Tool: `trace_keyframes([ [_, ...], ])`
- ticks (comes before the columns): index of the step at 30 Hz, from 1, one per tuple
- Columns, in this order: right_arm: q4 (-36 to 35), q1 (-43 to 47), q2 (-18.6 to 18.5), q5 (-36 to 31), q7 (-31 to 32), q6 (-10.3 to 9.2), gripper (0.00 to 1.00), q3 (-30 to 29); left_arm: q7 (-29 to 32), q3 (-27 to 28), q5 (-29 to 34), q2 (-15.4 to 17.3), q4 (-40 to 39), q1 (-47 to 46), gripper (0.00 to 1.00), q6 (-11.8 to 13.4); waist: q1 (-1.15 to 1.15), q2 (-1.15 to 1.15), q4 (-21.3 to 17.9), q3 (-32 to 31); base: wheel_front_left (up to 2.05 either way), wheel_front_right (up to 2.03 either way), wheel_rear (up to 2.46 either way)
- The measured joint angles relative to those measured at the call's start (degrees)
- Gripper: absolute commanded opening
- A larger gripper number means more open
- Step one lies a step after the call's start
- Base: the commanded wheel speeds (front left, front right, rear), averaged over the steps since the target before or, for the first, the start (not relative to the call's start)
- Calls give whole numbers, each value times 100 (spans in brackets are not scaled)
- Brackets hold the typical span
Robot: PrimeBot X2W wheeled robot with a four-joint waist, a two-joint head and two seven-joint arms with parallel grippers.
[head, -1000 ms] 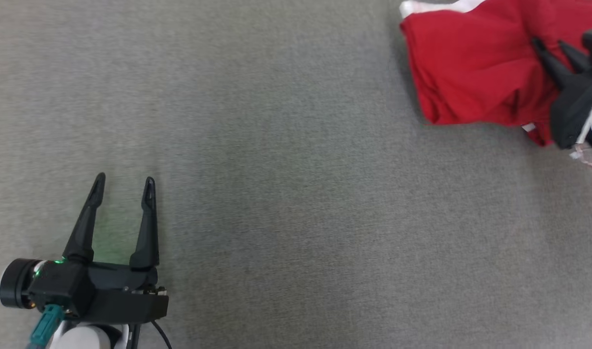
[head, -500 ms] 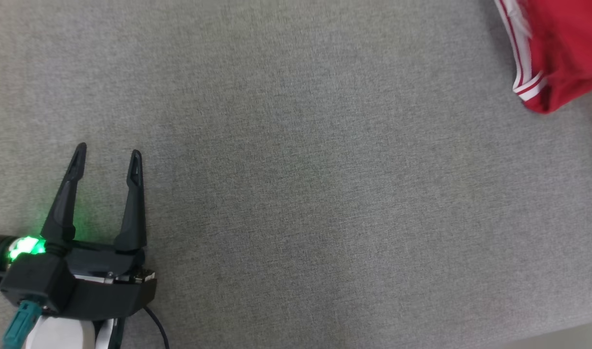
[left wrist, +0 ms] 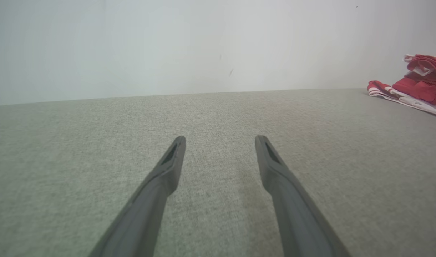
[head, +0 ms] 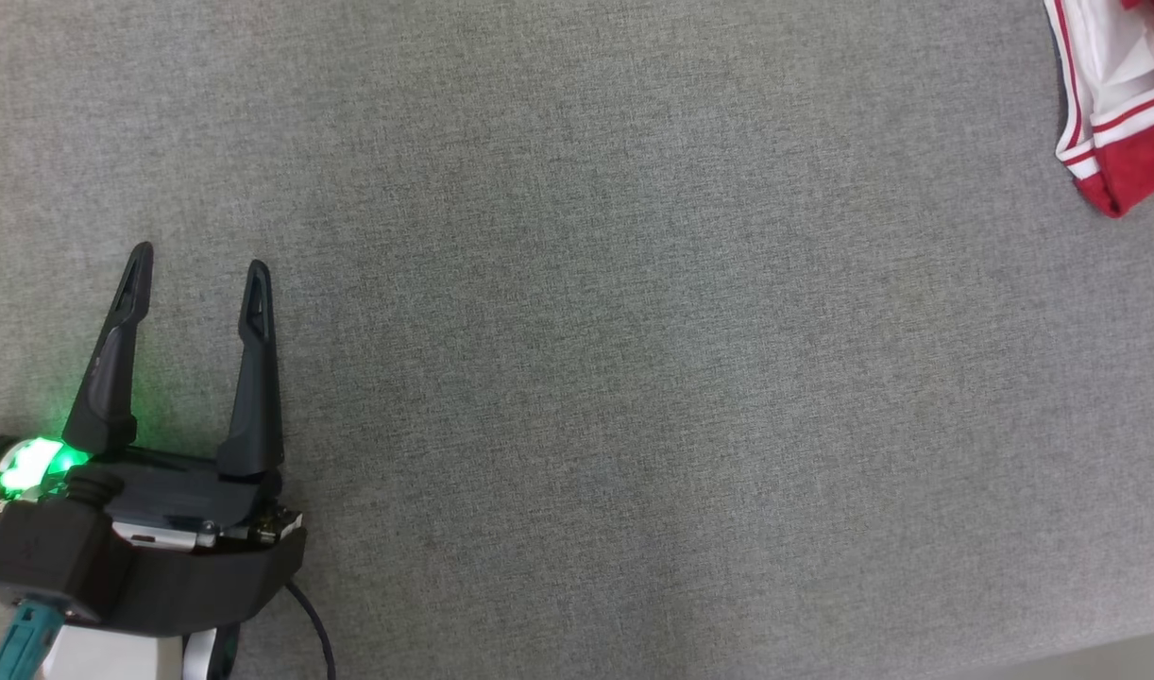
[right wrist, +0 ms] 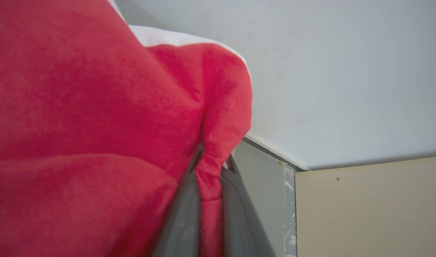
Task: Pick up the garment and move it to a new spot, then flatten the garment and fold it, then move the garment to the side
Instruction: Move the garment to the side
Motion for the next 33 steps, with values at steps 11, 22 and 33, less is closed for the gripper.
trace_keyframes([
  [11, 539, -65, 622, -582, -411, 0, 100, -669, 5, 277, 24, -168, 288, 113, 100, 0, 2, 1, -40, -428, 0, 0, 0],
  [22, 561, 737, 1976, -801, -1263, 0, 100, -1480, 26, 773, 9, -332, 727, 904, 100, 2, 1, 1, -63, -1440, 0, 0, 0],
  [33, 231, 2029, 3361, -1055, -1788, 0, 100, -2117, 25, 1079, 36, -487, 965, 1543, 100, 2, 0, 0, 23, -2581, 0, 0, 0],
])
